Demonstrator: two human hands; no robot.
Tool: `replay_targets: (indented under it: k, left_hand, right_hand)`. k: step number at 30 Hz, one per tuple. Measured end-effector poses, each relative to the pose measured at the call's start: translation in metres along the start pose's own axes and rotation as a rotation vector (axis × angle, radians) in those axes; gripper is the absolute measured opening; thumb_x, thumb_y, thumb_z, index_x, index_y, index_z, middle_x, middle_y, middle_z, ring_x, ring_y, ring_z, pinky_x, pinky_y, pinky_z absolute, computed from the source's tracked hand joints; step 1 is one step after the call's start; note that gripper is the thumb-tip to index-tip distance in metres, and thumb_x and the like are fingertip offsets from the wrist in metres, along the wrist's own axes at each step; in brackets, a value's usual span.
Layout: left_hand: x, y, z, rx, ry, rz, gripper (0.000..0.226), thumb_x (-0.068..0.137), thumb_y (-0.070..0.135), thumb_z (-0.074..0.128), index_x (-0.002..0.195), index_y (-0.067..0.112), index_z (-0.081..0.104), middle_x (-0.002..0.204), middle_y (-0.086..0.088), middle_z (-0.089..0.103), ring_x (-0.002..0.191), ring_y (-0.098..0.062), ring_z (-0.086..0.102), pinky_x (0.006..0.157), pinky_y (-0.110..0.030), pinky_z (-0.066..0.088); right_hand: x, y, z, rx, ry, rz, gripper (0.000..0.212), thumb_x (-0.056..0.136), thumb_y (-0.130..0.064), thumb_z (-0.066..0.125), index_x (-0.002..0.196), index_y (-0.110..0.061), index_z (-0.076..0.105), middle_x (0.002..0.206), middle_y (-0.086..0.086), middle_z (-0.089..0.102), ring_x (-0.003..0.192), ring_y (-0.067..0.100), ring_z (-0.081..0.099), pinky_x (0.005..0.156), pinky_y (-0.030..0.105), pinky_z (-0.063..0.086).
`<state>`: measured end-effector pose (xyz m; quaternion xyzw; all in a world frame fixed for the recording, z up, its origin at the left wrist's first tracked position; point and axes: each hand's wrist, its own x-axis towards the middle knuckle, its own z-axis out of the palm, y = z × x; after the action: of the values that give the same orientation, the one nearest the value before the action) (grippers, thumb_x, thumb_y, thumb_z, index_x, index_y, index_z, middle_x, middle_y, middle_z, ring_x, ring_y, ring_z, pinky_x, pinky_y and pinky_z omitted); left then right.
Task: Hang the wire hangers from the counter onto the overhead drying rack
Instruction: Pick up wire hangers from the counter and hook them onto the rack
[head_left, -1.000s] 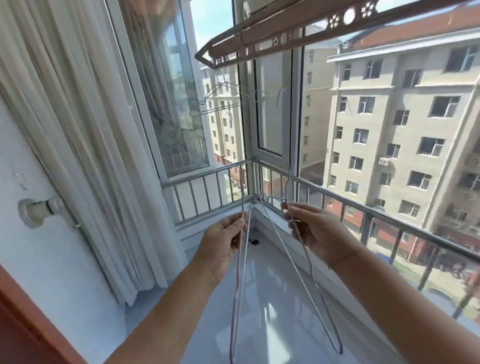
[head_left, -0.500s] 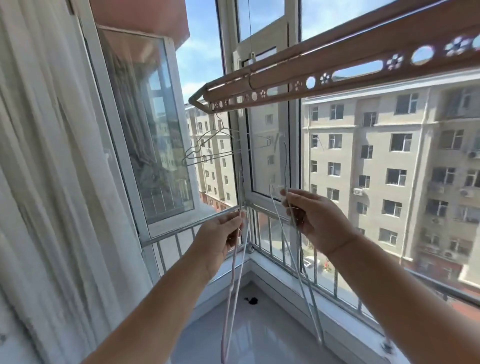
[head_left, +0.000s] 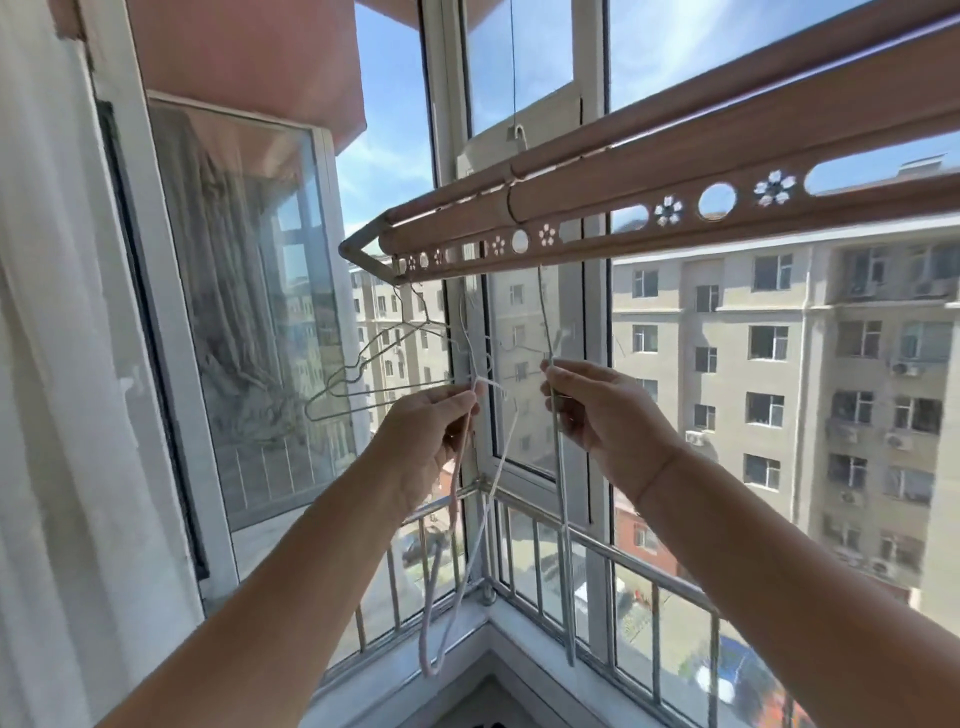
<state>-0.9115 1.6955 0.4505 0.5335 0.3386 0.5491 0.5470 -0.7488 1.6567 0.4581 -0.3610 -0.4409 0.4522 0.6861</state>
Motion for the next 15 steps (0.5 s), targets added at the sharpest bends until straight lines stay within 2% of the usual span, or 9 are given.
replay_targets:
  k: [4, 9, 12, 15]
  left_hand:
    - [0.045, 0.009, -0.011, -0.036, -0.056, 0.034, 0.020, 0.092, 0.003, 0.051, 0.104, 0.001, 0.066, 0.081, -0.006, 0.061, 0.072, -0.012, 0.053, 0.065, -0.022, 0.045]
    - [0.092, 0.018, -0.021, -0.091, -0.118, 0.058, 0.020, 0.092, 0.001, 0.050, 0.105, 0.000, 0.065, 0.077, -0.004, 0.061, 0.069, -0.009, 0.054, 0.064, -0.019, 0.046]
    - [0.117, 0.023, -0.027, -0.110, -0.164, 0.070, 0.019, 0.092, 0.003, 0.050, 0.104, 0.000, 0.065, 0.078, -0.002, 0.061, 0.068, -0.008, 0.054, 0.060, -0.016, 0.047]
    - [0.138, 0.025, -0.032, -0.097, -0.232, 0.075, 0.018, 0.093, 0.007, 0.050, 0.099, 0.004, 0.067, 0.083, -0.005, 0.059, 0.074, -0.010, 0.052, 0.063, -0.019, 0.045]
  right_hand:
    - [0.040, 0.002, 0.014, -0.023, 0.003, -0.038, 0.020, 0.087, -0.004, 0.057, 0.106, -0.001, 0.063, 0.074, 0.005, 0.059, 0.062, 0.010, 0.051, 0.049, 0.013, 0.043]
    - [0.077, 0.002, 0.030, -0.076, 0.027, -0.087, 0.012, 0.087, -0.006, 0.058, 0.096, -0.007, 0.066, 0.074, 0.004, 0.061, 0.063, 0.010, 0.053, 0.048, 0.013, 0.044]
    - [0.094, 0.003, 0.039, -0.086, 0.067, -0.121, 0.009, 0.088, -0.006, 0.058, 0.092, -0.008, 0.066, 0.072, 0.004, 0.060, 0.062, 0.010, 0.053, 0.047, 0.014, 0.043]
    - [0.106, 0.006, 0.043, -0.106, 0.139, -0.132, 0.009, 0.088, -0.008, 0.059, 0.092, -0.009, 0.066, 0.071, 0.003, 0.061, 0.061, 0.009, 0.054, 0.048, 0.016, 0.043]
